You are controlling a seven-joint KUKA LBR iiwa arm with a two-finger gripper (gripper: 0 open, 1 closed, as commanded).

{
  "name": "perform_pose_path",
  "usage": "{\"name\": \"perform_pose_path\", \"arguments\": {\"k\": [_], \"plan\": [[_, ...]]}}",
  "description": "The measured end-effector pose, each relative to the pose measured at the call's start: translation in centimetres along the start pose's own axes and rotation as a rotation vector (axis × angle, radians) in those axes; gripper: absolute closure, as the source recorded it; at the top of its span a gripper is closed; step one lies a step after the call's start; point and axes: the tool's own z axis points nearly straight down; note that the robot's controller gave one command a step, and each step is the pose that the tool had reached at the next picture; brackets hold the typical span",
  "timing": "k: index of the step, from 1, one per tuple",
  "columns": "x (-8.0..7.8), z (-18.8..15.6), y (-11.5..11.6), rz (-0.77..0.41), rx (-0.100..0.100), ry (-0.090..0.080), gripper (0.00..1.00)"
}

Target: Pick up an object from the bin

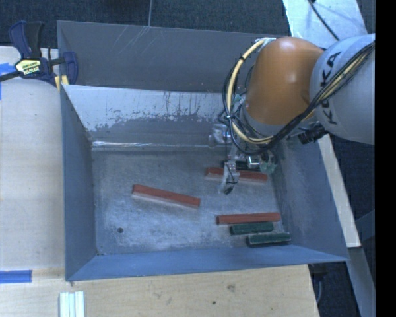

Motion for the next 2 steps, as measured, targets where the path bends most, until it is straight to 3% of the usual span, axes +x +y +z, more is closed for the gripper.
{"name": "perform_pose_path", "arguments": {"k": [1,2], "plan": [[4.8,5.9,0.7,-0.199,0.000,-0.001,0.00],[6.7,10.2,8.3,-0.273,-0.003,-0.003,0.00]]}}
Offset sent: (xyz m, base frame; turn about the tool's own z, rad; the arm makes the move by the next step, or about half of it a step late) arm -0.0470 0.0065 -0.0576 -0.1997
